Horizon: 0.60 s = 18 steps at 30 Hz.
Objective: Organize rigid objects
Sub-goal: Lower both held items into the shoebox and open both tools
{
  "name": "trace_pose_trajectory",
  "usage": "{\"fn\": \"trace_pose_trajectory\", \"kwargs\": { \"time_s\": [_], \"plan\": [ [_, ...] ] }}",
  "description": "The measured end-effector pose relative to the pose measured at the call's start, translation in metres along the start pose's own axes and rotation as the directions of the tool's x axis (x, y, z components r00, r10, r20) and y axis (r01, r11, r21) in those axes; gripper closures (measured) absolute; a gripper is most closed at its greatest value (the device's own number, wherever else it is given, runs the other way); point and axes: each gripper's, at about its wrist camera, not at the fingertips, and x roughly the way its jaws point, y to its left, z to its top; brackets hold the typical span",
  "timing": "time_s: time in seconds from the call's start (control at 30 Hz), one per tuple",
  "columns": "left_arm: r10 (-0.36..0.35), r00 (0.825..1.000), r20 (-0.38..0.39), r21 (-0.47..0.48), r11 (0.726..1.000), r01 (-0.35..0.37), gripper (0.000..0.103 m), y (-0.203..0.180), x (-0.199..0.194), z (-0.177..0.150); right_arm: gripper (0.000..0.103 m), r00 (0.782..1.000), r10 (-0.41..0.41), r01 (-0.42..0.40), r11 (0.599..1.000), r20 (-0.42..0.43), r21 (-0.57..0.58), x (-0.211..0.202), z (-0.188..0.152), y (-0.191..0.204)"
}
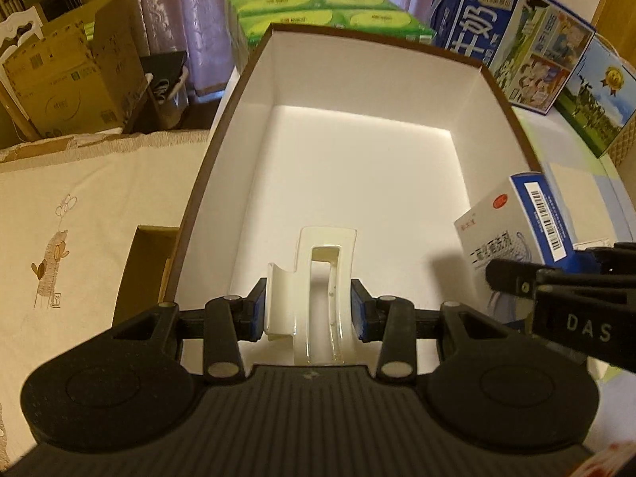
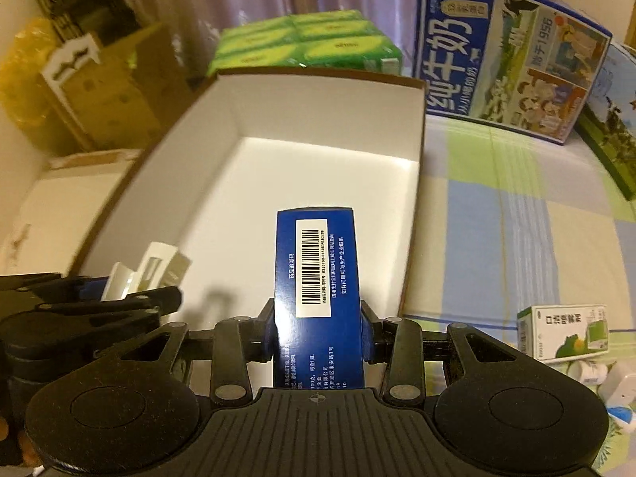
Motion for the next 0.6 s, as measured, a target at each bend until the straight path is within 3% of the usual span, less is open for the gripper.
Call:
{"fn": "trace_pose_trajectory", "kwargs": {
  "time_s": [0.1,0.27,0.5,0.6],
  "plan": [
    [-0.001,1.000,-0.010,0.005,1.000,0.001,0.067,0.0023,0.0044,0.0003,0.066,0.999,-0.030,0.029,0.999,-0.013,-0.023,0.0090,0.0021,0.0062],
    [-0.008,1.000,-0.019,0.015,1.000,0.008,0.067,0.0025,0.0070,0.0017,0.055,1.000,-0.004,0.004,1.000,-0.017,-0.019,0.0114,0.0050,0.0062],
    [-0.019,1.000,-0.017,0.032,0.999,0.019,0.067,-0.0005,0.0112,0.0041,0.053,1.000,0.012,-0.013,1.000,-0.023,-0.025,0.0079,0.0022,0.0072],
    [-0.025,1.000,0.001,0.045,0.999,0.025,0.054,-0.0024,0.0089,0.0045,0.052,0.999,0.027,-0.028,0.999,-0.026,-0.032,0.0050,0.0005,0.0070]
  ]
}}
